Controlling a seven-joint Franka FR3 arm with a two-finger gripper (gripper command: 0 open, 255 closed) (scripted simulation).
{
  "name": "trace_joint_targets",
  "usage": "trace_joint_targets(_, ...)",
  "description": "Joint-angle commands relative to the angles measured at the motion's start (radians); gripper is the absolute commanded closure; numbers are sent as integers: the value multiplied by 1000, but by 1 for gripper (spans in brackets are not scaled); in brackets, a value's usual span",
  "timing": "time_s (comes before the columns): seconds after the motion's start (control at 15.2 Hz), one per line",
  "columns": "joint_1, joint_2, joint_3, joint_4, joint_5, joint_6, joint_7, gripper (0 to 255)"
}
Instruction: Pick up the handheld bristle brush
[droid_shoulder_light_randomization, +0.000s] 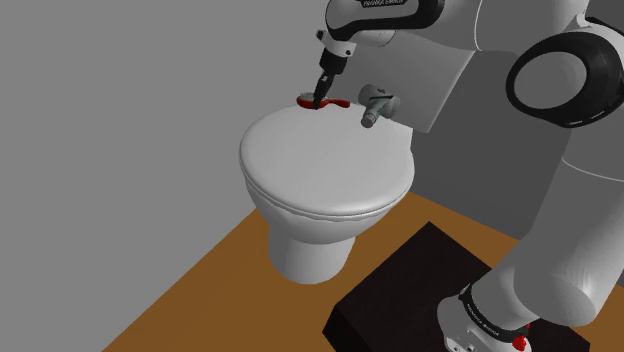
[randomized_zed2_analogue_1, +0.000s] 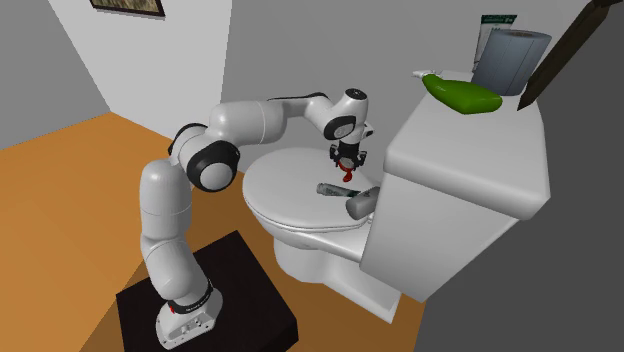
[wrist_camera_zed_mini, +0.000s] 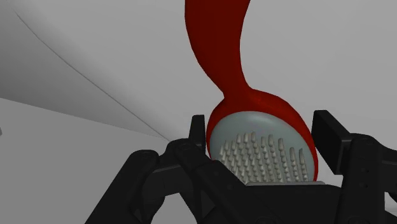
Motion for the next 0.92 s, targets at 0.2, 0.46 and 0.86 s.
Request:
trace_joint_targets(0.2, 0, 1, 0, -1, 0, 2, 0, 255)
trace_joint_targets(0.46, -1, -2, -1, 48, -3, -50, 8, 255)
trace_joint_targets(0.86, -4, 1, -2, 133, -7, -131, 21, 255)
